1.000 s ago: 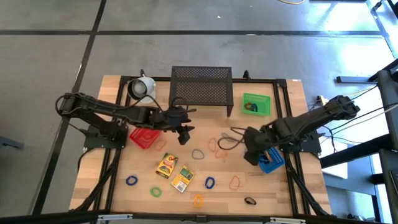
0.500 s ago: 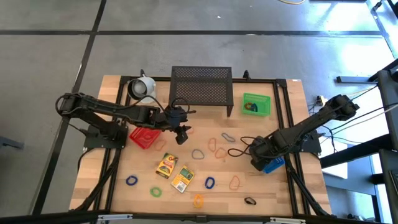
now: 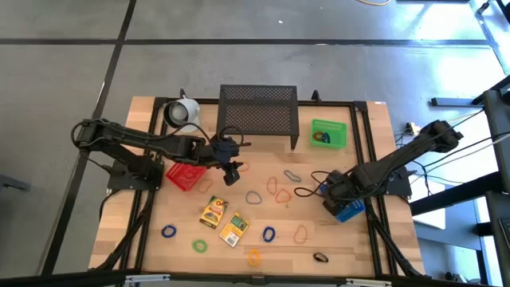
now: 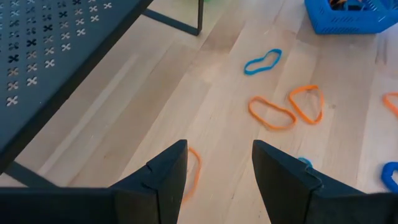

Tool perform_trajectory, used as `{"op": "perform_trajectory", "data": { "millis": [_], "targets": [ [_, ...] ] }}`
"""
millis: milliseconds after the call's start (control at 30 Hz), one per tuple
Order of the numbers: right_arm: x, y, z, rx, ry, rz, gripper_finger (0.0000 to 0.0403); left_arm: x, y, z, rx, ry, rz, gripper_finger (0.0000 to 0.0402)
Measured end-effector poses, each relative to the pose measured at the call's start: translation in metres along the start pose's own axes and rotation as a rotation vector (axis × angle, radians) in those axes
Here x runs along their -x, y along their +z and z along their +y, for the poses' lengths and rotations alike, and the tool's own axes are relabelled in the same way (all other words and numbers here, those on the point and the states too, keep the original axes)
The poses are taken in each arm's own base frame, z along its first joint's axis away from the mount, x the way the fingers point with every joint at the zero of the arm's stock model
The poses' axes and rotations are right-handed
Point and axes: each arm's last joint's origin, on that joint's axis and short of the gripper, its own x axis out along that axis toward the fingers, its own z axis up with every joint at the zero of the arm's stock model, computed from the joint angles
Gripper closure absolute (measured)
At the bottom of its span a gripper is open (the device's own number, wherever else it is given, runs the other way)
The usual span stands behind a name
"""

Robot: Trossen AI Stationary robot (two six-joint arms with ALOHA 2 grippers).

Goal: Pick & Place Office Desk Supplies
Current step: Put the blue rubber band into the blue bin

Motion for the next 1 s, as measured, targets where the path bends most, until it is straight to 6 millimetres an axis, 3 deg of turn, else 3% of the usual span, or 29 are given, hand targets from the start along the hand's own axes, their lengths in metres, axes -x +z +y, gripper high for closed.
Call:
{"op": "perform_trajectory", "data": {
  "millis": [167, 533, 700, 1000],
  "targets": [
    [0.003, 0.000, -0.009, -0.065, -0.078, -0.048, 0.0398, -0.001, -0.001, 0.001, 0.000, 0.017, -0.006, 0.0226],
    [-0.003, 0.005, 0.002, -0.100, -0.028, -0.150, 0.0391, -0.004, -0.002, 0.000, 0.014, 0.032, -0.003, 0.0226],
    [-0.003, 0.005, 0.002, -0.105, -0.025, -0.135, 0.0355, -0.011, -0.009, 0.001, -0.052, 0.051, 0.061, 0.0226],
    [-0.003, 0.005, 0.002, -0.101, -0.024, -0.133, 0.0250, -0.044, -0.025, -0.008, -0.191, -0.014, 0.207, 0.0226]
  ]
}}
